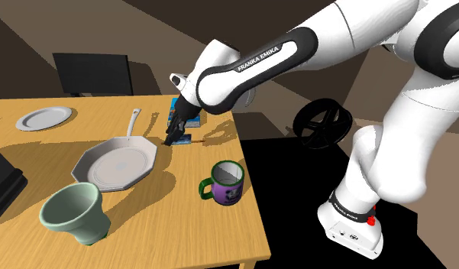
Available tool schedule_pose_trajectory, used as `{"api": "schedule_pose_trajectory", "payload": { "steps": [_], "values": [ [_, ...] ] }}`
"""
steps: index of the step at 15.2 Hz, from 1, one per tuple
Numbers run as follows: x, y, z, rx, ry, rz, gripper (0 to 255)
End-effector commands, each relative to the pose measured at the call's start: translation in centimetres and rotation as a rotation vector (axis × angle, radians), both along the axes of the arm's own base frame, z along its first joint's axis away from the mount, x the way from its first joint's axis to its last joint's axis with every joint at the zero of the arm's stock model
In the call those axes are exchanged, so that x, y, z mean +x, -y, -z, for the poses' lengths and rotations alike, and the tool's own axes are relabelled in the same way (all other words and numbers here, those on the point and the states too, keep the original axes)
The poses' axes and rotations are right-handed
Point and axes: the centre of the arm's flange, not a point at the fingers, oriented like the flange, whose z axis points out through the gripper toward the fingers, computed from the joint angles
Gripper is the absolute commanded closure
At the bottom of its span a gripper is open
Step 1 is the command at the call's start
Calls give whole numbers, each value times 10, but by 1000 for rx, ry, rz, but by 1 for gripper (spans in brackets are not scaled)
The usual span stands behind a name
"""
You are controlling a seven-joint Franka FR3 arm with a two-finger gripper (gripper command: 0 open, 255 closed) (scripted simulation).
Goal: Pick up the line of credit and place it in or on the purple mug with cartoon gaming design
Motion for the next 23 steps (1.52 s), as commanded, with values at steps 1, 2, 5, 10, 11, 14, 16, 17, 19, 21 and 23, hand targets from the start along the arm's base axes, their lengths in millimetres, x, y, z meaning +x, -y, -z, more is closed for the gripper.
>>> {"api": "schedule_pose_trajectory", "payload": {
  "steps": [1, 2, 5, 10, 11, 14, 16, 17, 19, 21, 23],
  "values": [
    [1, 0, -11, 0, 0, 0, 255],
    [1, 0, -16, 0, 0, 0, 255],
    [1, 0, -32, 0, 0, 0, 255],
    [1, 0, -55, 0, 0, 0, 255],
    [-13, 0, -56, 0, 0, 0, 255],
    [-52, -1, -60, 0, 0, 0, 255],
    [-78, -2, -62, 0, 0, 0, 255],
    [-91, -2, -63, 0, 0, 0, 255],
    [-118, -3, -65, 0, 0, 0, 255],
    [-144, -4, -68, 0, 0, 0, 255],
    [-170, -4, -70, 0, 0, 0, 255]
  ]
}}
